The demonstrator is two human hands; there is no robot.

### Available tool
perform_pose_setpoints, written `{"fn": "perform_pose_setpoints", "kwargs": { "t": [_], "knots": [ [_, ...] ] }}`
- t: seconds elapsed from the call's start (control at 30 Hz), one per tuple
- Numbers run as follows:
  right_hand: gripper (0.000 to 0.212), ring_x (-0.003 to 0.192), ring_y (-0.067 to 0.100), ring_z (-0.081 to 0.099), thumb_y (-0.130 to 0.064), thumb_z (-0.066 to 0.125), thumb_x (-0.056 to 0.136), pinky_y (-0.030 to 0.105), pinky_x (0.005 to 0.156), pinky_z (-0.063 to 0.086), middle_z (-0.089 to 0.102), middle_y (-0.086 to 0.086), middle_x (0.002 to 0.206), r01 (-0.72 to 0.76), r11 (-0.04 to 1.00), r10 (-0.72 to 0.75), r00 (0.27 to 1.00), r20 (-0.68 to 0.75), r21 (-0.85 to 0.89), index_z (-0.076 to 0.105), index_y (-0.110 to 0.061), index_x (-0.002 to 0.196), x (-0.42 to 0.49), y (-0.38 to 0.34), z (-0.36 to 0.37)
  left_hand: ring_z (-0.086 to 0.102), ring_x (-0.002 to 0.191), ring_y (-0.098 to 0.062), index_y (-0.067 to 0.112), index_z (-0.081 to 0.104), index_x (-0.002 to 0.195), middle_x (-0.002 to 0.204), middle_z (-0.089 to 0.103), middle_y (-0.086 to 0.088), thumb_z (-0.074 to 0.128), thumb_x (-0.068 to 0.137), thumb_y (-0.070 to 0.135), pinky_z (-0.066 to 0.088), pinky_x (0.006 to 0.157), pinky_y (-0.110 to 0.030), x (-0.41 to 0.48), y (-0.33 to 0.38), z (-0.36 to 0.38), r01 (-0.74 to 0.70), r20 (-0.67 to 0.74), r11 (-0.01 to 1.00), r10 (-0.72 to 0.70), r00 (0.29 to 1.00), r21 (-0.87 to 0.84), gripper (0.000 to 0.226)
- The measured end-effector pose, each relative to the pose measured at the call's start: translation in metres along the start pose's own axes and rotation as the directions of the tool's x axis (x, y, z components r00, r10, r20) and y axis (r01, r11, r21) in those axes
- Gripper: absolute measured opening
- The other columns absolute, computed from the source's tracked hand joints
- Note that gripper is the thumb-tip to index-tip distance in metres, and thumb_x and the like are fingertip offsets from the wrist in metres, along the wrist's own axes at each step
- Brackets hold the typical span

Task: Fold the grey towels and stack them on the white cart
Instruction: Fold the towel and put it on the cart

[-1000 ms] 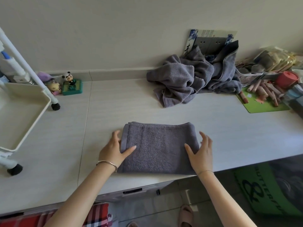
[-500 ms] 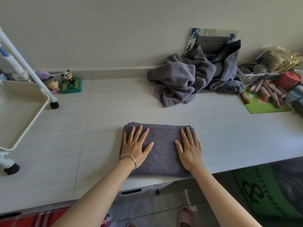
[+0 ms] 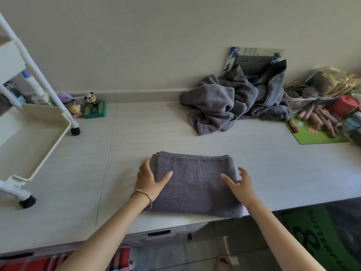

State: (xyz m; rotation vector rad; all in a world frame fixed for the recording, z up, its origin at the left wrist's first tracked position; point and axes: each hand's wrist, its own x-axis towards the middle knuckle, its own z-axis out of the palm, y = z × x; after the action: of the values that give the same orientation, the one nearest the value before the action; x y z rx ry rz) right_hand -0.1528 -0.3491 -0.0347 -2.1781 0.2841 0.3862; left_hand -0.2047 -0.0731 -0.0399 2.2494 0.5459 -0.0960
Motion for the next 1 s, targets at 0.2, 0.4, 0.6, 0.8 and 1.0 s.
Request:
{"fn": "perform_pose_setpoints", "kwargs": {
  "t": [0.2,0.4,0.6,0.8,1.0],
  "knots": [
    [0.064,0.120,0.032,0.049,-0.049,0.061,0.084,0.047,0.105,0.041,0.051,0.014,0.134,-0.257,0.966,0.255,0.956,0.148,-0.004,0.047,-0.007,0.131,0.006,0.004,-0.010,0.037,0.133,-0.027,0.003,0.015,0.145,0.149,0.030,-0.012,0.054,0.081,0.064,0.033,0.107,-0.034,-0.001,-0.005,-0.025,0.307,0.316,0.949,-0.315,0.895,0.077,0.097],
    [0.078,0.115,0.029,0.051,-0.059,0.069,0.072,0.043,0.097,0.044,0.052,0.009,0.128,-0.358,0.934,0.347,0.915,0.206,0.015,0.050,-0.006,0.127,-0.002,0.000,-0.010,0.041,0.130,-0.028,0.000,0.025,0.142,0.146,0.037,-0.012,0.058,0.077,0.066,0.036,0.102,-0.032,-0.002,0.002,-0.028,0.339,0.322,0.927,-0.374,0.870,0.160,0.098],
    [0.053,0.103,0.025,0.058,-0.050,0.069,0.078,0.040,0.099,0.045,0.063,0.006,0.111,-0.246,0.966,0.219,0.943,0.252,0.082,0.059,-0.012,0.113,-0.021,-0.043,-0.014,0.044,0.127,-0.027,0.002,0.032,0.140,0.142,0.041,-0.010,0.073,0.064,0.062,0.040,0.102,-0.034,-0.013,-0.001,-0.061,0.430,0.428,0.890,-0.333,0.840,-0.152,0.106],
    [0.057,0.103,0.021,0.065,-0.043,0.080,0.067,0.038,0.098,0.049,0.071,0.002,0.108,-0.049,0.964,-0.053,0.927,0.372,0.261,0.064,-0.014,0.113,-0.035,-0.132,-0.022,0.062,0.090,-0.020,0.013,0.056,0.113,0.099,0.065,-0.003,0.075,0.074,0.039,0.049,0.078,-0.030,-0.032,0.016,-0.144,0.386,0.338,0.767,-0.233,0.912,-0.513,0.050],
    [0.041,0.101,0.019,0.067,-0.036,0.075,0.074,0.034,0.089,0.052,0.072,0.002,0.105,0.122,0.915,-0.307,0.827,0.470,0.384,0.068,-0.016,0.109,-0.048,-0.236,-0.008,0.069,0.091,-0.025,0.007,0.064,0.109,0.098,0.073,-0.010,0.075,0.069,0.032,0.054,0.074,-0.033,-0.052,0.038,-0.242,0.271,0.199,0.661,-0.184,0.962,-0.699,0.048]
  ]
}}
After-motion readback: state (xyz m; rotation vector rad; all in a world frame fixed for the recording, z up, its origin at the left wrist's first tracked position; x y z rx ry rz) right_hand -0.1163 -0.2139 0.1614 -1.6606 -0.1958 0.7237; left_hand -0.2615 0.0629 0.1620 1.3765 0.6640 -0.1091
